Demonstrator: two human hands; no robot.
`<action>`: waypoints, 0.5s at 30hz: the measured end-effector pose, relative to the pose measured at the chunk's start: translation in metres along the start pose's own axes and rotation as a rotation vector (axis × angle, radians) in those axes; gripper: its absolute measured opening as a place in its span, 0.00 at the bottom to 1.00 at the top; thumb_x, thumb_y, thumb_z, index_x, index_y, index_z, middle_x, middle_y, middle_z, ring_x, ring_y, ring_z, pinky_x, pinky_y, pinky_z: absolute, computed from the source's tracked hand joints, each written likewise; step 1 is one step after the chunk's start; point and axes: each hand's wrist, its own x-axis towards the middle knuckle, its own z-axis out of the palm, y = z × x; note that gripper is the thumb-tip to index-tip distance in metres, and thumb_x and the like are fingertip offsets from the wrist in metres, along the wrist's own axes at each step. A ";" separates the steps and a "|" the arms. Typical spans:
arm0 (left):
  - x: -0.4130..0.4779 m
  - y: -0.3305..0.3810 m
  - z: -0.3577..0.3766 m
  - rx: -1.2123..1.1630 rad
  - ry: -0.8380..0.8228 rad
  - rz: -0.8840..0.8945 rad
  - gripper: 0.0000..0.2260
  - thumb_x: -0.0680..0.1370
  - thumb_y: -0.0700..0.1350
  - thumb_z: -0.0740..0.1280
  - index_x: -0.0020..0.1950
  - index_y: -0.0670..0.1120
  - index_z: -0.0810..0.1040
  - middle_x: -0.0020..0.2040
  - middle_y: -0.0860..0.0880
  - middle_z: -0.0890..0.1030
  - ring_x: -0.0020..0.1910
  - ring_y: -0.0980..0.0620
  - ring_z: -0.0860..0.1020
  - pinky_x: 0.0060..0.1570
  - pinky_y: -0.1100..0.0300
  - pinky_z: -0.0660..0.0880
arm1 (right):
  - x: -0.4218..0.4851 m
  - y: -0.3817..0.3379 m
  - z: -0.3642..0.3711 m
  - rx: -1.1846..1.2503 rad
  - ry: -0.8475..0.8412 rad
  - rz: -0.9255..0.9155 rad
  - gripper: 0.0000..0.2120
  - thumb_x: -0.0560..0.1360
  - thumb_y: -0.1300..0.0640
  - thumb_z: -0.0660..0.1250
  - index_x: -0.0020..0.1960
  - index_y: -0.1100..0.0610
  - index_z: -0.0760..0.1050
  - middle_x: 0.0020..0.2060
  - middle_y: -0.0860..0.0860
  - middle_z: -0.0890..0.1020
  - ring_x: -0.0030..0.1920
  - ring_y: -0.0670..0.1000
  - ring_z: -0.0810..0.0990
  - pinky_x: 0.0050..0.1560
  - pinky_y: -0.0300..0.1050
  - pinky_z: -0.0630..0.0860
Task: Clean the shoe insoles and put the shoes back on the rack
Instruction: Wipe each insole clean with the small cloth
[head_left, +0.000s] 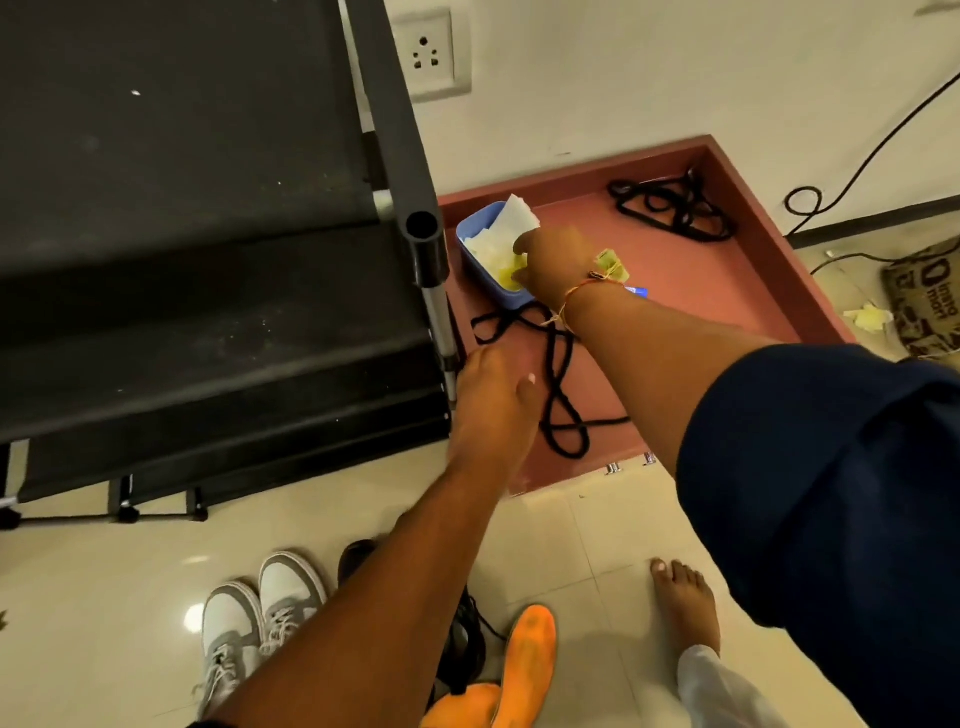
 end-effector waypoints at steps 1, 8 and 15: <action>0.003 -0.002 0.001 -0.006 -0.002 -0.004 0.21 0.82 0.44 0.64 0.75 0.43 0.68 0.72 0.45 0.70 0.70 0.45 0.71 0.69 0.46 0.72 | 0.005 0.000 0.002 0.000 -0.008 -0.001 0.17 0.78 0.53 0.69 0.65 0.57 0.77 0.61 0.59 0.80 0.62 0.62 0.77 0.61 0.51 0.74; 0.010 -0.007 0.001 -0.020 -0.001 0.023 0.21 0.83 0.44 0.63 0.76 0.44 0.67 0.74 0.46 0.69 0.71 0.46 0.71 0.69 0.46 0.73 | 0.019 0.006 0.008 0.160 0.083 0.062 0.15 0.77 0.59 0.67 0.63 0.57 0.80 0.60 0.60 0.80 0.60 0.63 0.77 0.60 0.50 0.74; -0.012 -0.007 0.002 -0.140 0.047 0.018 0.17 0.83 0.45 0.63 0.72 0.45 0.71 0.71 0.46 0.71 0.67 0.47 0.74 0.66 0.47 0.75 | -0.035 0.013 0.007 0.932 0.404 0.184 0.05 0.74 0.57 0.72 0.46 0.51 0.76 0.45 0.48 0.81 0.43 0.46 0.78 0.47 0.42 0.75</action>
